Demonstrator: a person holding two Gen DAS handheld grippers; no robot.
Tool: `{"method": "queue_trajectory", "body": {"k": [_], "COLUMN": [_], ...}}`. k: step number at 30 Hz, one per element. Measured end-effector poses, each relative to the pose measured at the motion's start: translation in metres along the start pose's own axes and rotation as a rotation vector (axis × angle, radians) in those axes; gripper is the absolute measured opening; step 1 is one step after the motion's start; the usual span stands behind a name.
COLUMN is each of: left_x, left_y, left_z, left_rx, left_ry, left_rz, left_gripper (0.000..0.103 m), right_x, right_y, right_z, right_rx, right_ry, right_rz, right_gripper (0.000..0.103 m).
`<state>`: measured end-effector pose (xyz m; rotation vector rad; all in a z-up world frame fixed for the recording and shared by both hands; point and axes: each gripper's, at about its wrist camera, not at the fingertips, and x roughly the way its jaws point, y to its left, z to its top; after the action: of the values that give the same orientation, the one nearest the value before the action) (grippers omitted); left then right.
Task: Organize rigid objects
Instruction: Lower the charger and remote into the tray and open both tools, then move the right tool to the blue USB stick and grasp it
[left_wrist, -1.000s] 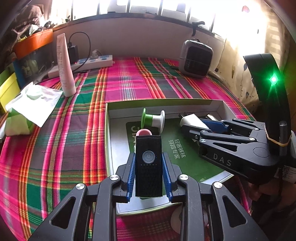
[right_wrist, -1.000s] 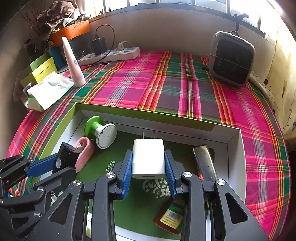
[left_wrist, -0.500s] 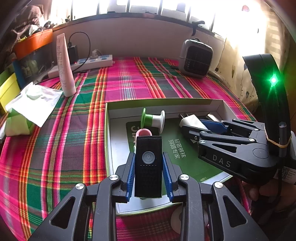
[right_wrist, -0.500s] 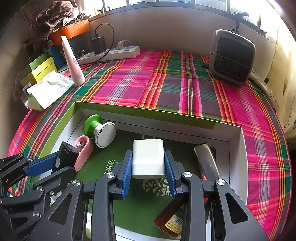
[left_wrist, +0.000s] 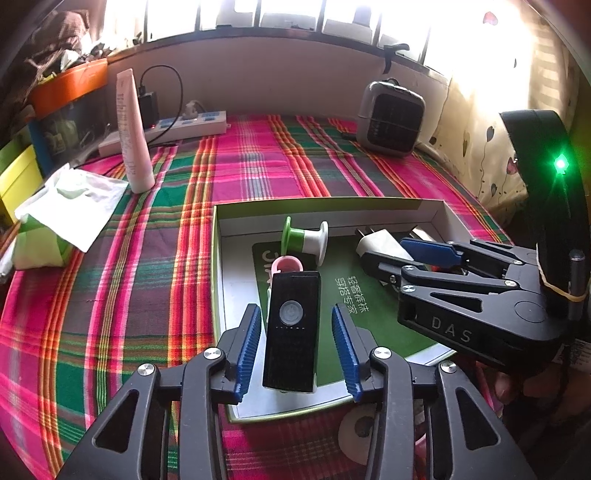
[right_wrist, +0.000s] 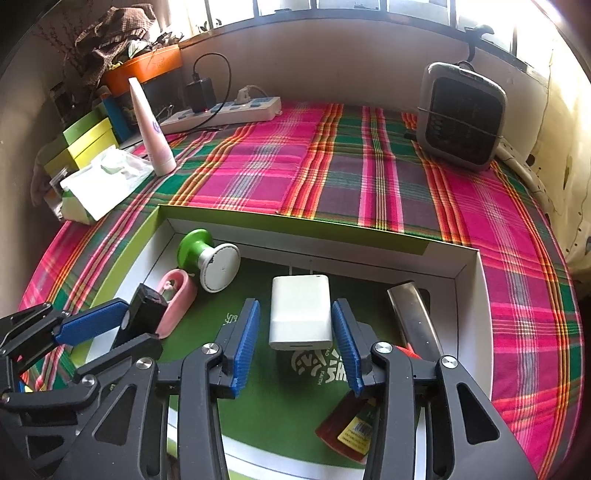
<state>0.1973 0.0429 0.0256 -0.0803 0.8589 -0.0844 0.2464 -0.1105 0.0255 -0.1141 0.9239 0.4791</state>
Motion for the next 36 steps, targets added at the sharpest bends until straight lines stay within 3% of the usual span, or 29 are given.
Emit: {"method": "queue_trajectory", "body": {"k": [5,36], "left_x": [-0.007,-0.073], "left_y": [-0.001,-0.005], "left_z": [-0.002,-0.033], "left_rx": [0.000,-0.013], "left_ry": [-0.012,-0.079], "left_rz": [-0.004,0.001], "left_gripper": [0.040,0.046], "right_x": [-0.006,-0.075], "right_y": [0.001,0.009], "right_z": [-0.003,-0.044], "right_rx": [0.002,0.060], "right_ry": [-0.010,-0.108], "right_rz": [0.000,-0.005], "right_gripper": [0.051,0.052]}}
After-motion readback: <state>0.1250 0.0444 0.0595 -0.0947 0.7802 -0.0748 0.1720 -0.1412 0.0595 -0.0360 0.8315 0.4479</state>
